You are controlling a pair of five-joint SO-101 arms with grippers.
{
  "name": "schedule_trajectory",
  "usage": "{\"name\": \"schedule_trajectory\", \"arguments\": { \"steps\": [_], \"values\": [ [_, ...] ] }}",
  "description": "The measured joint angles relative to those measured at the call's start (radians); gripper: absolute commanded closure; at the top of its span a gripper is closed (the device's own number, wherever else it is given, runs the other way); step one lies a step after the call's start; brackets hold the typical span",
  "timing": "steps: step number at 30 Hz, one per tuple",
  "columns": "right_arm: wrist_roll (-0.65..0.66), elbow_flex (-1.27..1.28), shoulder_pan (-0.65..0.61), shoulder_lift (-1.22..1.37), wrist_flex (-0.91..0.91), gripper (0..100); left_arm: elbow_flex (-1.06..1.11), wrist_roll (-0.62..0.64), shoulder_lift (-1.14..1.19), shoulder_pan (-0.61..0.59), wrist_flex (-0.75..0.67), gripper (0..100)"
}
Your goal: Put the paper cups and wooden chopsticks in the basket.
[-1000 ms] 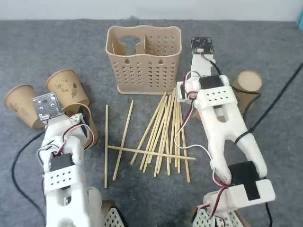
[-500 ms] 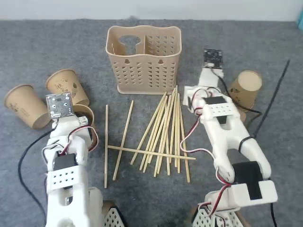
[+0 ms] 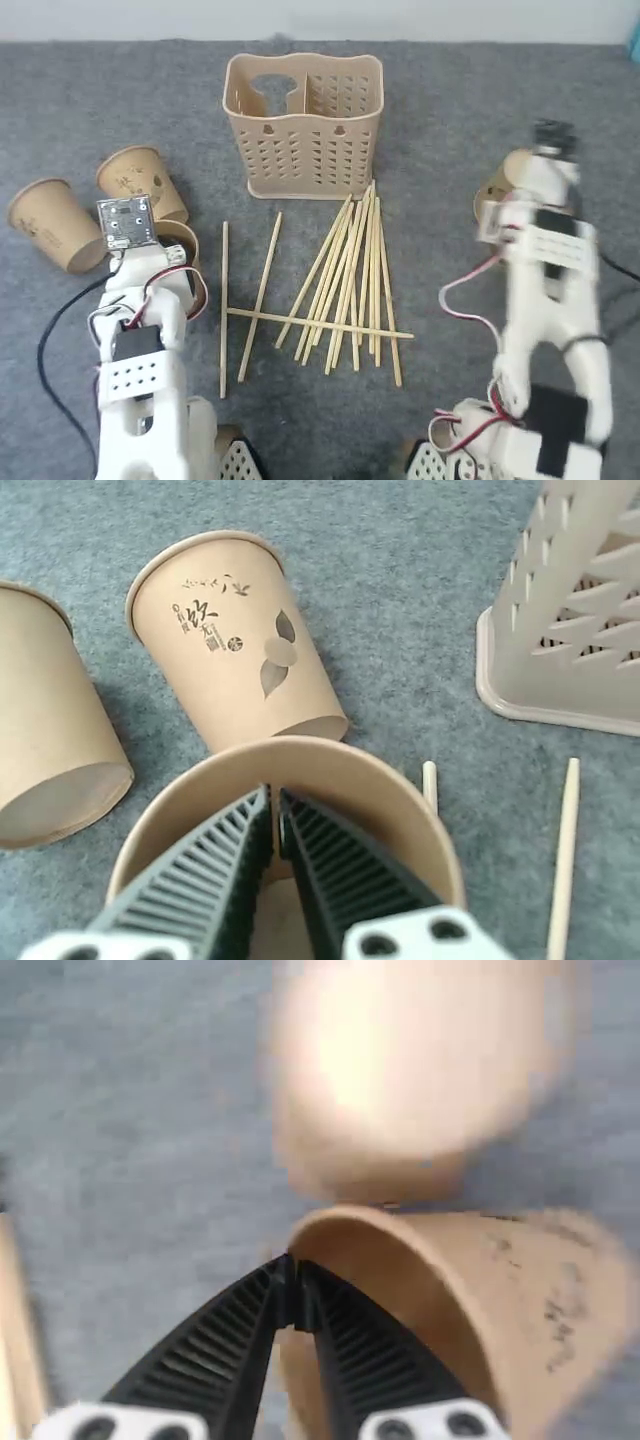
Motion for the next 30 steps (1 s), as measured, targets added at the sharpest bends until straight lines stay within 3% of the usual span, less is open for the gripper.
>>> {"name": "schedule_trajectory", "arguments": {
  "steps": [6, 10, 17, 23, 30],
  "values": [
    [0.094, 0.0, 0.255, -0.069, -0.071, 99.0, 0.0, 0.0, 0.0, 0.0, 0.0, 99],
    [0.107, 0.037, 0.351, -0.069, -0.104, 99.0, 0.0, 0.0, 0.0, 0.0, 0.0, 99],
    [0.11, 0.043, 0.362, -0.097, -0.103, 97.6, 0.0, 0.0, 0.0, 0.0, 0.0, 99],
    [0.229, -0.034, 0.361, -0.239, 0.061, 84.2, 0.0, 0.0, 0.0, 0.0, 0.0, 99],
    [0.279, -0.071, 0.413, -0.339, 0.167, 84.7, 0.0, 0.0, 0.0, 0.0, 0.0, 99]
  ]
}}
